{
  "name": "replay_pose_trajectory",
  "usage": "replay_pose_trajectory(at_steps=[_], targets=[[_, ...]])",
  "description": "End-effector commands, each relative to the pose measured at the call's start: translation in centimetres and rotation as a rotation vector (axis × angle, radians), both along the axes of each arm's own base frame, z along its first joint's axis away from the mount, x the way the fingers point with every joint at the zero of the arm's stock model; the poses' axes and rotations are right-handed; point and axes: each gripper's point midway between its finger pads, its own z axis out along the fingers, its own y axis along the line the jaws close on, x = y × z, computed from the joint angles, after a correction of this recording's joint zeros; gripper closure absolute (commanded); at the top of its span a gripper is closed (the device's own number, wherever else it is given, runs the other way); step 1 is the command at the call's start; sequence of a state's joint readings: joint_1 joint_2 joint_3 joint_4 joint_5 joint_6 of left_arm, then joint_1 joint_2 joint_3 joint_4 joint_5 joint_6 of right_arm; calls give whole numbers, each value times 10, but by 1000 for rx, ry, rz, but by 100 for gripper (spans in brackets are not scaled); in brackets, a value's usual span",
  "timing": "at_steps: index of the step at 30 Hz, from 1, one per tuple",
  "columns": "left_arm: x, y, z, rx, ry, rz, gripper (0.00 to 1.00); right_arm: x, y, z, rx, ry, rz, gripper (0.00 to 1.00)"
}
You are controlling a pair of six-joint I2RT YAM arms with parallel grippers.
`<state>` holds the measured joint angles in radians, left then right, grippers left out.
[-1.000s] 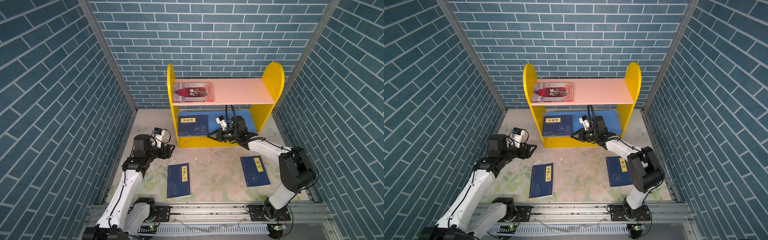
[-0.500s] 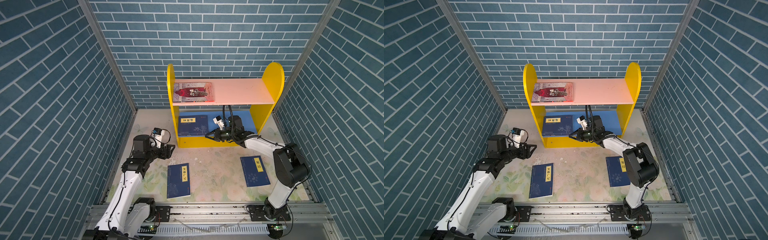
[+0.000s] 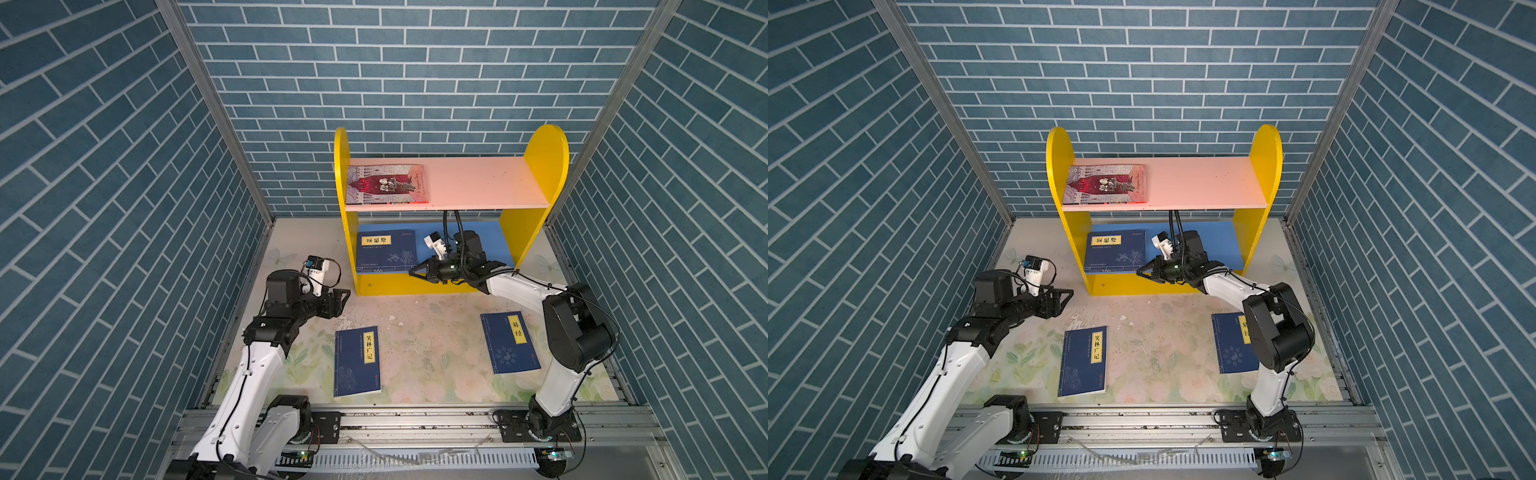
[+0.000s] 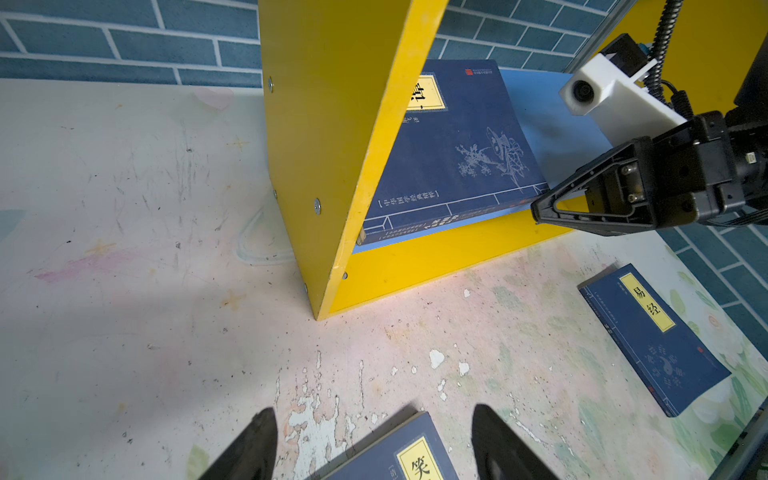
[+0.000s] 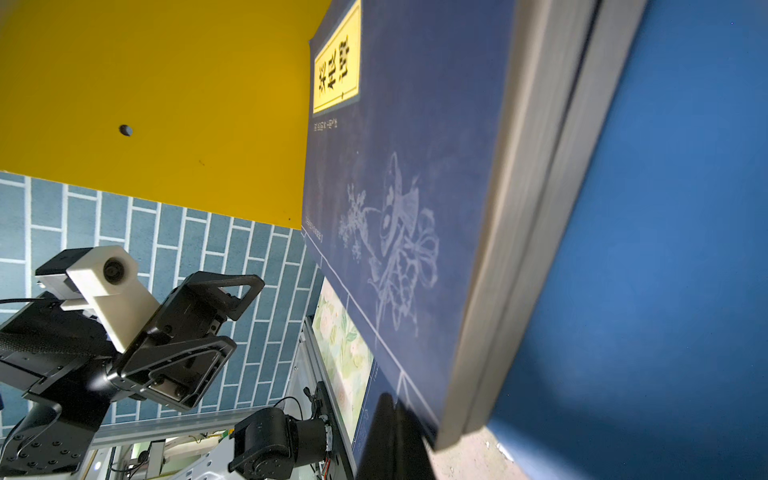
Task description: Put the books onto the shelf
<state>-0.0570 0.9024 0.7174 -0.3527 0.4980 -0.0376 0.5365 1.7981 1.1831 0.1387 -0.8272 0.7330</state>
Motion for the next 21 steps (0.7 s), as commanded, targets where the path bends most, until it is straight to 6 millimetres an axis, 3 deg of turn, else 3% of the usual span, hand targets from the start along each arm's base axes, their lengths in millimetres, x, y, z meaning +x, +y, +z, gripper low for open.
replay_pose_trajectory(at_steps=[1, 11, 21], targets=[[-1, 0, 0, -10, -10, -3, 25, 1, 3, 3, -4, -20, 18, 99], [-1, 0, 0, -14, -6, -2, 25, -9, 6, 13, 7, -37, 42, 97], [-3, 0, 1, -9, -11, 0, 24, -6, 7, 8, -8, -30, 46, 97]])
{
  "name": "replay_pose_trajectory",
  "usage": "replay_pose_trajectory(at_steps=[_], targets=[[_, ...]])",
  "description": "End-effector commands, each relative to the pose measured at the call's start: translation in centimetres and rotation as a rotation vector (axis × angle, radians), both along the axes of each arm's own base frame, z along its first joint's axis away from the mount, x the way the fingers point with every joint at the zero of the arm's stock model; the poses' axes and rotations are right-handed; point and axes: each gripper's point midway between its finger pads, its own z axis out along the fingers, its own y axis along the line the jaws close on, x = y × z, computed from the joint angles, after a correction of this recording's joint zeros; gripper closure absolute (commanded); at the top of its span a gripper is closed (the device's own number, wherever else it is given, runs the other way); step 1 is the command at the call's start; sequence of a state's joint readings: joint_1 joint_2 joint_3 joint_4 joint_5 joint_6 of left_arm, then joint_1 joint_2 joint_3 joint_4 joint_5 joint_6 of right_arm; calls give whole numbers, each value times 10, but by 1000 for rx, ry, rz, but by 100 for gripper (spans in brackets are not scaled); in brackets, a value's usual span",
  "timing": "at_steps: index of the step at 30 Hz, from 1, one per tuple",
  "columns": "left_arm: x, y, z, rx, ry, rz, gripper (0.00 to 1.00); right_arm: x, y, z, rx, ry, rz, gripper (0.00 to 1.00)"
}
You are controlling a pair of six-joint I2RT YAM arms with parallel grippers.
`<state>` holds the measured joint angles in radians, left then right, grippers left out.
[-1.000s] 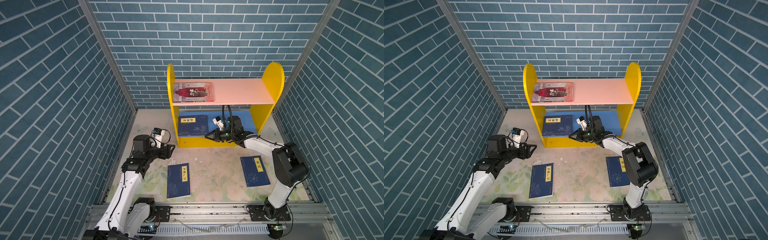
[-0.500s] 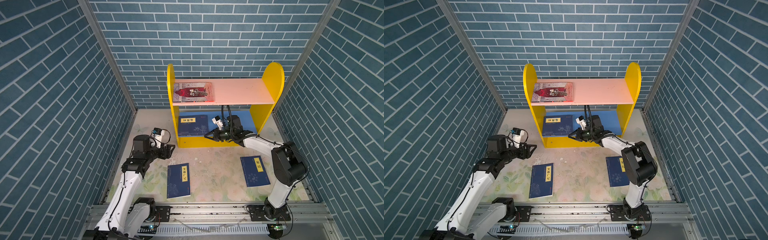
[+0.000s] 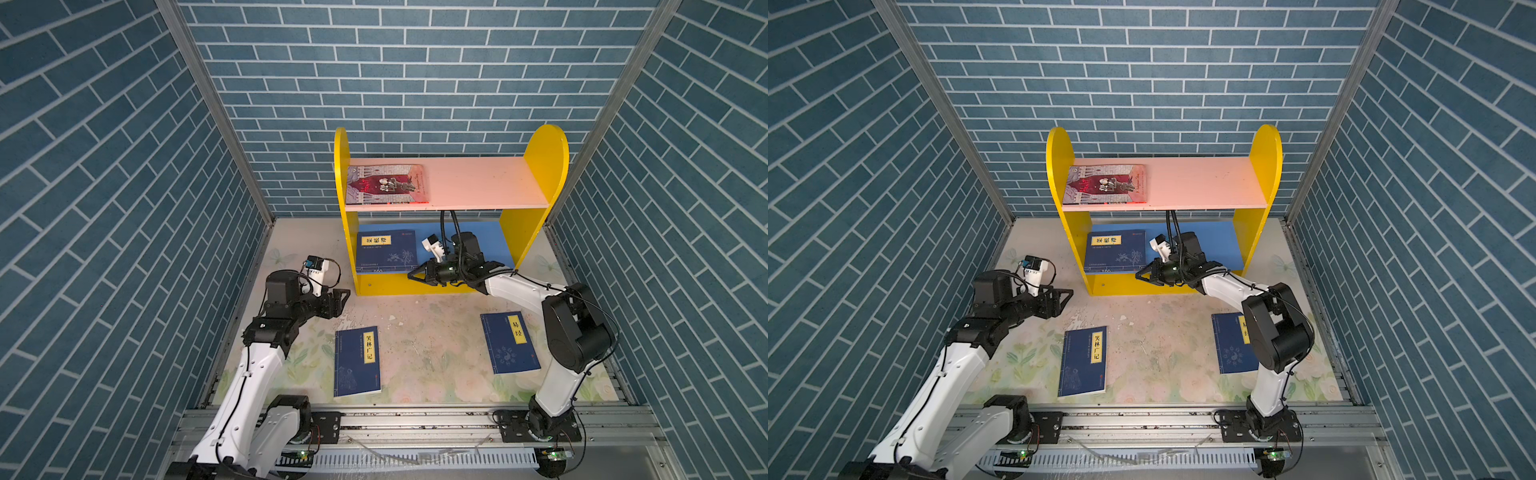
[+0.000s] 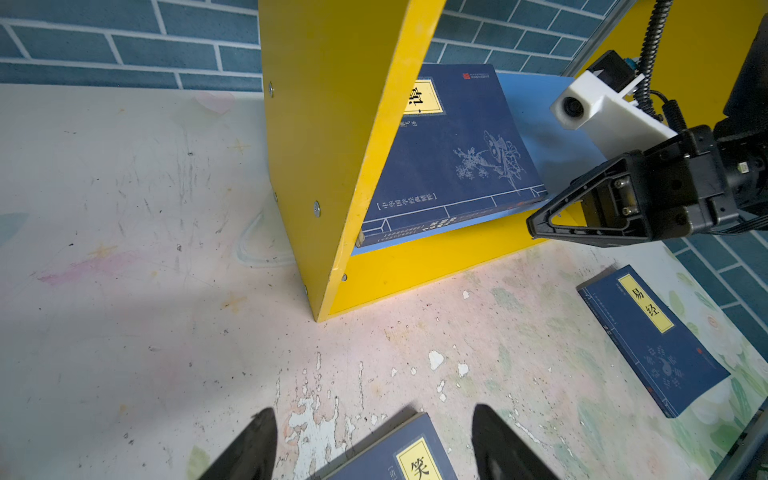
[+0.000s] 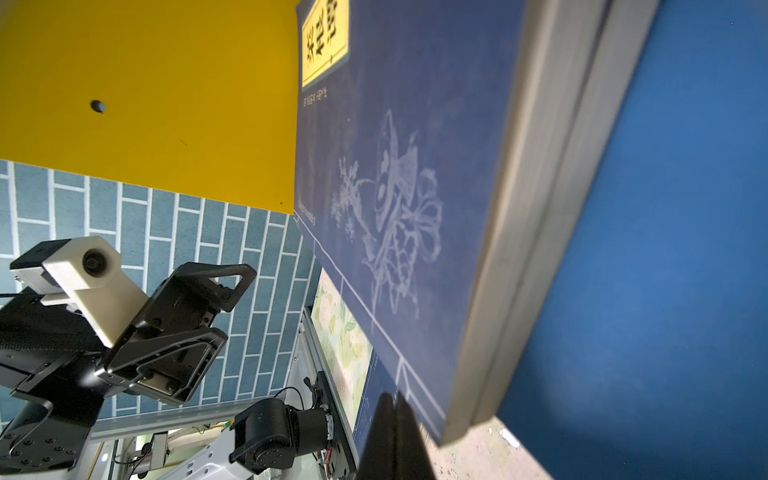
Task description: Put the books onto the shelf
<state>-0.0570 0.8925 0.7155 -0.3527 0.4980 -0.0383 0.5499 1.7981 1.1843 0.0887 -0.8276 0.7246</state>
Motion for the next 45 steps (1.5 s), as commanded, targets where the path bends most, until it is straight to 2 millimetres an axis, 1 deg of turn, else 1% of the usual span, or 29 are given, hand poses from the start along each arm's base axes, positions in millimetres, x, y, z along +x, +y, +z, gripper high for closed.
replay_pose_trajectory(at_steps=[1, 7, 11, 14, 19, 22, 24, 27, 30, 31, 33, 35, 36, 37, 38, 39, 40, 41, 43, 45], targets=[[-2, 0, -1, -9, -3, -1, 25, 3, 6, 15, 17, -63, 31, 97], [-1, 0, -1, -11, -3, 0, 24, 5, 6, 10, 10, -58, 29, 97], [-3, 0, -5, -21, 21, 8, 24, 6, 6, 11, 13, -60, 27, 96], [-5, -1, -3, -32, 49, 4, 24, -2, 5, 14, 27, -58, 32, 93], [-9, -4, 0, -48, 84, -2, 23, -27, -9, 20, 25, -74, 42, 82], [-13, -8, 2, -81, 112, -13, 23, -49, -19, 20, 4, -75, 57, 77], [-16, -11, 3, -103, 133, -20, 22, -64, -29, 14, -33, -66, 62, 74], [-20, -17, 6, -134, 139, -51, 22, -82, -48, 3, -94, -55, 31, 68], [-25, -28, 10, -180, 129, -120, 19, -93, -72, -9, -172, -65, -47, 62], [-28, -32, 12, -200, 129, -146, 19, -93, -85, -16, -232, -71, -104, 61], [-32, -40, 13, -245, 133, -187, 19, -88, -117, -31, -372, -79, -240, 58], [-37, -46, 14, -295, 139, -222, 18, -85, -147, -39, -449, -100, -359, 53], [-40, -50, 16, -321, 145, -246, 16, -83, -164, -41, -493, -109, -426, 47], [-46, -57, 20, -355, 148, -293, 15, -82, -185, -45, -555, -114, -505, 40], [-51, -63, 25, -389, 152, -339, 13, -82, -204, -47, -598, -116, -575, 36], [-55, -67, 29, -409, 154, -367, 11, -81, -219, -48, -620, -112, -631, 34], [-61, -71, 24, -429, 175, -386, 9, -82, -236, -49, -644, -107, -693, 32], [-64, -73, 25, -441, 171, -403, 7, -84, -251, -49, -669, -108, -751, 30], [-67, -74, 28, -445, 151, -420, 5, -85, -274, -50, -699, -101, -841, 25], [-69, -74, 27, -438, 143, -419, 4, -87, -289, -51, -717, -99, -898, 24]])
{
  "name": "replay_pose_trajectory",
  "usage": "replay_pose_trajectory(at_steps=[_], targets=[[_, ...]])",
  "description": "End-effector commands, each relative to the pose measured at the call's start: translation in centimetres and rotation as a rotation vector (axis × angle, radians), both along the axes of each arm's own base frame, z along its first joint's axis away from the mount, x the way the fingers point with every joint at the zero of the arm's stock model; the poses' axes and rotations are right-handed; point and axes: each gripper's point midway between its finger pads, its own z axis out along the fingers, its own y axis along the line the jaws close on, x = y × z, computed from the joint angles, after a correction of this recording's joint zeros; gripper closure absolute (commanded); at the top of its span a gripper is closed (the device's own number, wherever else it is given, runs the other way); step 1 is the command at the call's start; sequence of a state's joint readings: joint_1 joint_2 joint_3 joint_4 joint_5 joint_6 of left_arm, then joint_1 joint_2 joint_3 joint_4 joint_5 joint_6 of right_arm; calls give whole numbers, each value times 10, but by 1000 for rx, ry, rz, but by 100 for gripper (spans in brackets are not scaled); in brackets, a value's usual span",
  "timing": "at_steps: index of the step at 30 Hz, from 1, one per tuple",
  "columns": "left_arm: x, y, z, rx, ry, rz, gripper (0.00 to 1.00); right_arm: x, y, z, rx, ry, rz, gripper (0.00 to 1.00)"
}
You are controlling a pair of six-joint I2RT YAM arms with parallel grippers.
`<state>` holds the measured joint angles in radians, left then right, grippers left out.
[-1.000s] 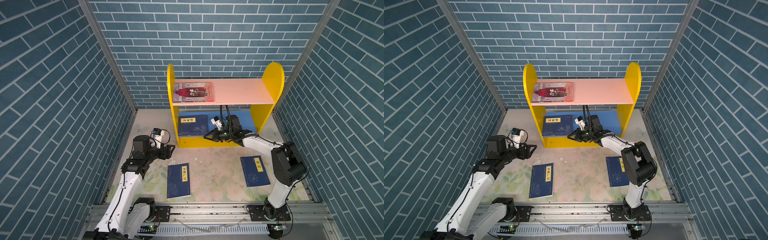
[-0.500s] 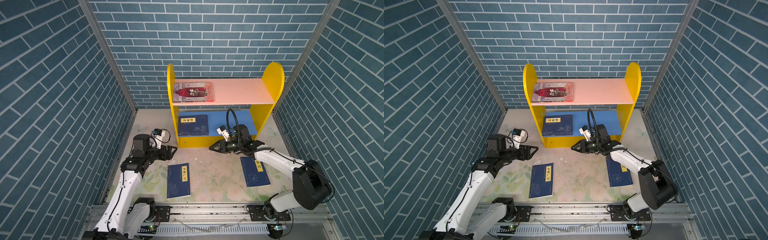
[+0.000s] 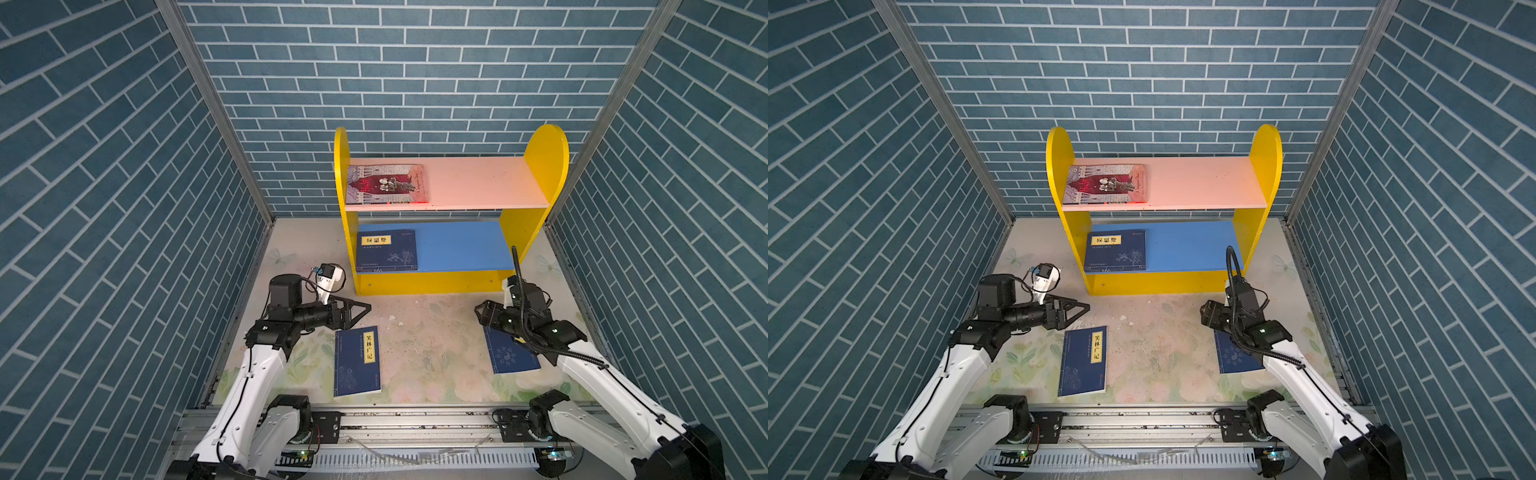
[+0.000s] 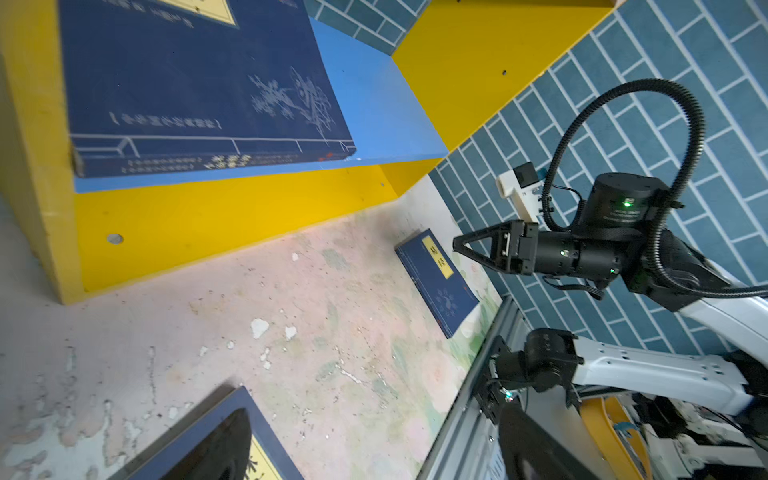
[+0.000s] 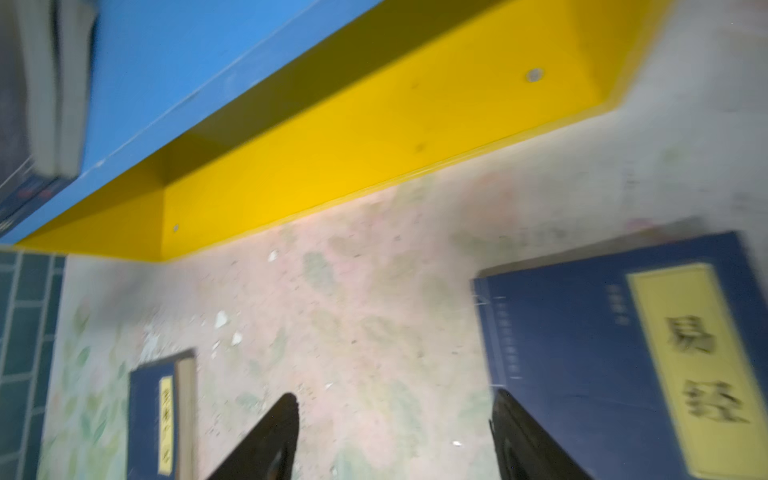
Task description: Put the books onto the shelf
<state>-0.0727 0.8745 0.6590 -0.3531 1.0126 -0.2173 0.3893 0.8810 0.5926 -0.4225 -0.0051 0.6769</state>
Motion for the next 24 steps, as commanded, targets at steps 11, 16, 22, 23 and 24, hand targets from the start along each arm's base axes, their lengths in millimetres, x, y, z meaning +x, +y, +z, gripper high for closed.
replay_pose_trajectory(at_steps=[11, 16, 22, 23, 24], targets=[[12, 18, -8, 156, -67, 100, 0, 4, -101, -45, -90, 87, -399, 11], [9, 14, -5, 112, -66, 93, 0, 8, -114, -50, -92, 103, -397, 11], [5, 9, -3, 73, -57, 64, 0, 6, -111, -73, -24, 204, -356, 12], [4, 9, -3, 70, -53, 63, 0, 5, -111, -76, -22, 213, -352, 12], [4, 8, -3, 66, -51, 60, 0, 3, -111, -79, -24, 225, -354, 12]])
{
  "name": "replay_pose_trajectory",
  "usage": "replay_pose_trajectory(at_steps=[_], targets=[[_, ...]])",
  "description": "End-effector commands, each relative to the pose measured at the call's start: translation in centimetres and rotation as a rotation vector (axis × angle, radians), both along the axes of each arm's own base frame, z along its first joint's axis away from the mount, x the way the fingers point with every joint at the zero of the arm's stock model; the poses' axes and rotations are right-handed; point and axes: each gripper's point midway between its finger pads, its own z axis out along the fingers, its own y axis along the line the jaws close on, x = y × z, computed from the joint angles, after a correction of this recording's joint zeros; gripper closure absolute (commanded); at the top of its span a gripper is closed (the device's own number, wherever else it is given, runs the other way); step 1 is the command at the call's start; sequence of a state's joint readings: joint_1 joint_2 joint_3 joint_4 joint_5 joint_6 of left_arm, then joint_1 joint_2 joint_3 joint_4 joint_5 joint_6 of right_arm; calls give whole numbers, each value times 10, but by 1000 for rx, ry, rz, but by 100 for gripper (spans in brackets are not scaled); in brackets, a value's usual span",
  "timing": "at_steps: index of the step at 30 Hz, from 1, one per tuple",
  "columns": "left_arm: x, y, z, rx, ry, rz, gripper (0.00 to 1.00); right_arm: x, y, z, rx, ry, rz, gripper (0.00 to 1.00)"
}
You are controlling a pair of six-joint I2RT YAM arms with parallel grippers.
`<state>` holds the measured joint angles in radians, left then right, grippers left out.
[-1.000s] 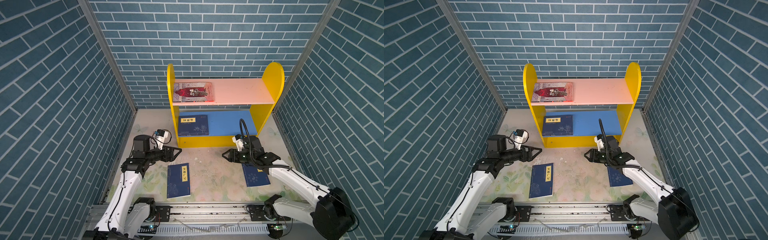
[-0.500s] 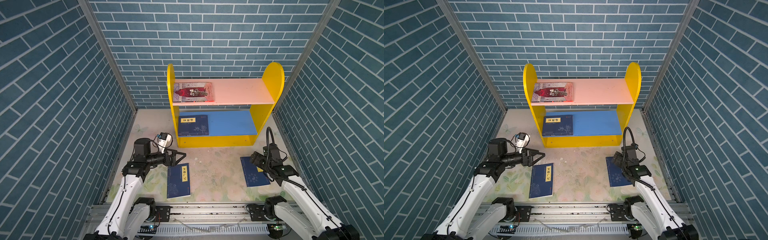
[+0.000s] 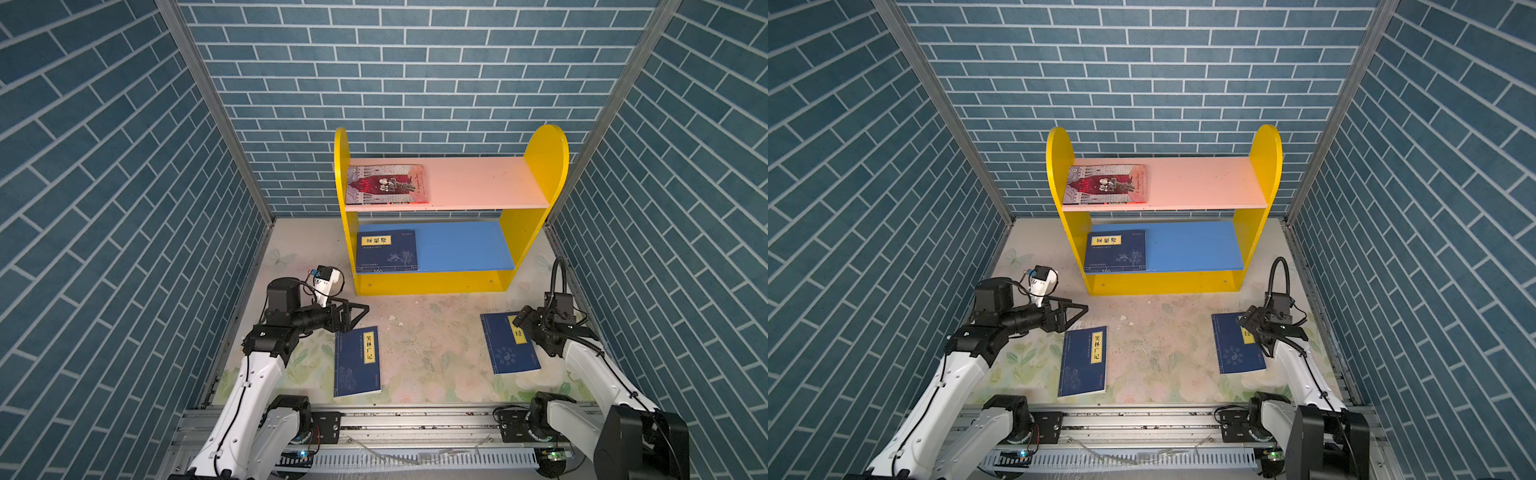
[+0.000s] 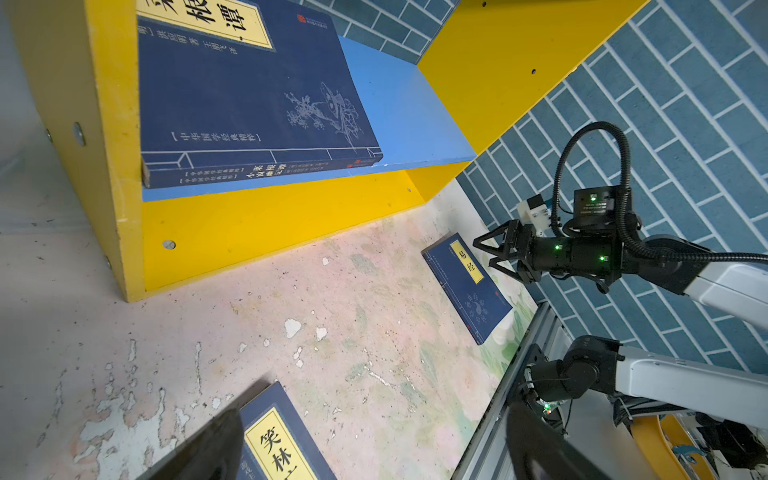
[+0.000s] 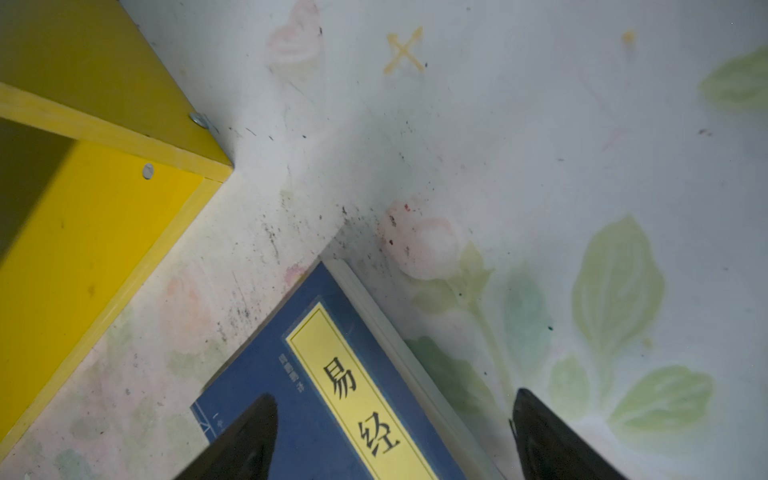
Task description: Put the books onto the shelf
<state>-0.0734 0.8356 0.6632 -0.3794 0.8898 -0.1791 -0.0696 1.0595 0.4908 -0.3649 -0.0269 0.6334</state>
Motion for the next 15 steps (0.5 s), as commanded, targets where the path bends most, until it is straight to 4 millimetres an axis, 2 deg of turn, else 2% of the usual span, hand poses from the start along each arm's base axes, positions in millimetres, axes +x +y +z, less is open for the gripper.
replay_pose_trajectory(at_steps=[1, 15], targets=[[-5, -4, 0, -24, 5, -28, 0, 0, 10, -4, 46, 6, 63, 12], [-6, -5, 1, -30, -4, -26, 0, 9, 45, -16, 214, 64, 206, 20]])
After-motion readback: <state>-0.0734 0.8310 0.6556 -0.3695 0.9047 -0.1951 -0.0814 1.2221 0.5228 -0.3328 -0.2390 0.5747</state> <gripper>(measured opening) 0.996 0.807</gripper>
